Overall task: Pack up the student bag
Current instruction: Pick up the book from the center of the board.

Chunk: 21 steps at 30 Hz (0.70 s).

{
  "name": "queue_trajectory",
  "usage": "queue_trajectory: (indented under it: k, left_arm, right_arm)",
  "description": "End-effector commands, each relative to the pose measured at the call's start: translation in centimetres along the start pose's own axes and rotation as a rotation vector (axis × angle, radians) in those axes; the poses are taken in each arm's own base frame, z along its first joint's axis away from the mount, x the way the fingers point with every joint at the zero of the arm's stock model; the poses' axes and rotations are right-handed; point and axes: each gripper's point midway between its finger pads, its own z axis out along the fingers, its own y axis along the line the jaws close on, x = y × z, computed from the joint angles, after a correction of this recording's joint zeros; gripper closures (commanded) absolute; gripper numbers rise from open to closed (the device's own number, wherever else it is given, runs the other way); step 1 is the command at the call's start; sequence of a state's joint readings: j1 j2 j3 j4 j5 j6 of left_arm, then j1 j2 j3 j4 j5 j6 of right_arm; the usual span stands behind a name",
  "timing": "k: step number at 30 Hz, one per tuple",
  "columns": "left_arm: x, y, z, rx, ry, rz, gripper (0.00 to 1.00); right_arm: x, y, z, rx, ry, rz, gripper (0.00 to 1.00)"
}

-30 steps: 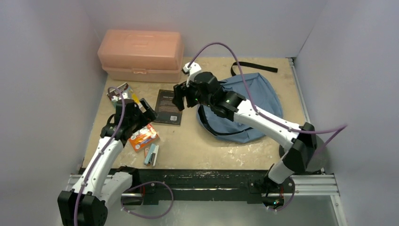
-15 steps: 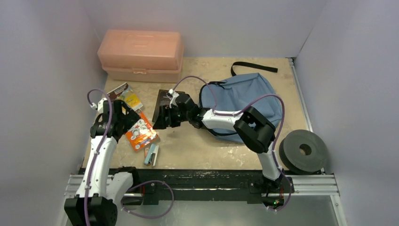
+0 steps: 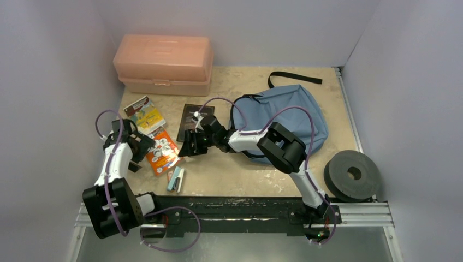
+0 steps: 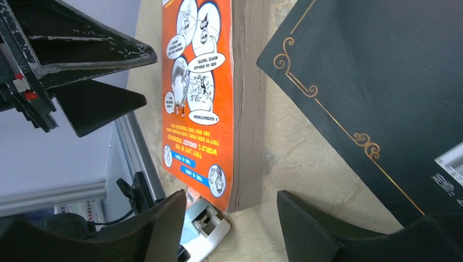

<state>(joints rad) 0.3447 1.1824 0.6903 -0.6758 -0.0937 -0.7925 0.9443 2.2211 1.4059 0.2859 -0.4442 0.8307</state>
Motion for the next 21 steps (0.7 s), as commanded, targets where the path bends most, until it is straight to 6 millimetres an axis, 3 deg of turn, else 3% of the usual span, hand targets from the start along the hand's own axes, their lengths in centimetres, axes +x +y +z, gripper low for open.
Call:
queue_trajectory:
  k: [1,6,13,21]
  left_arm:
    - [0.2,-2.0,0.5,0.11,0.008,-0.055,0.0]
    - [2.7,-2.4,1.5,0.147,0.114,-0.108,0.03]
    - [3.7,-2.2,1.2,0.183,0.123,-0.105,0.04]
    - [4.7,-2.6,0.9,0.231,0.164,-0.113,0.04]
  right_arm:
    - [-1.0,2.9,0.6,-0.089,-0.002,-0.018,0.36]
    - [-0.7,5.5,0.7,-0.173,0.025,-0.005,0.46]
    - [-0.1,9.8,-0.2,-0.31,0.056,0.037,0.62]
    - [0.0,7.4,1.6,-0.203,0.057,0.055,0.52]
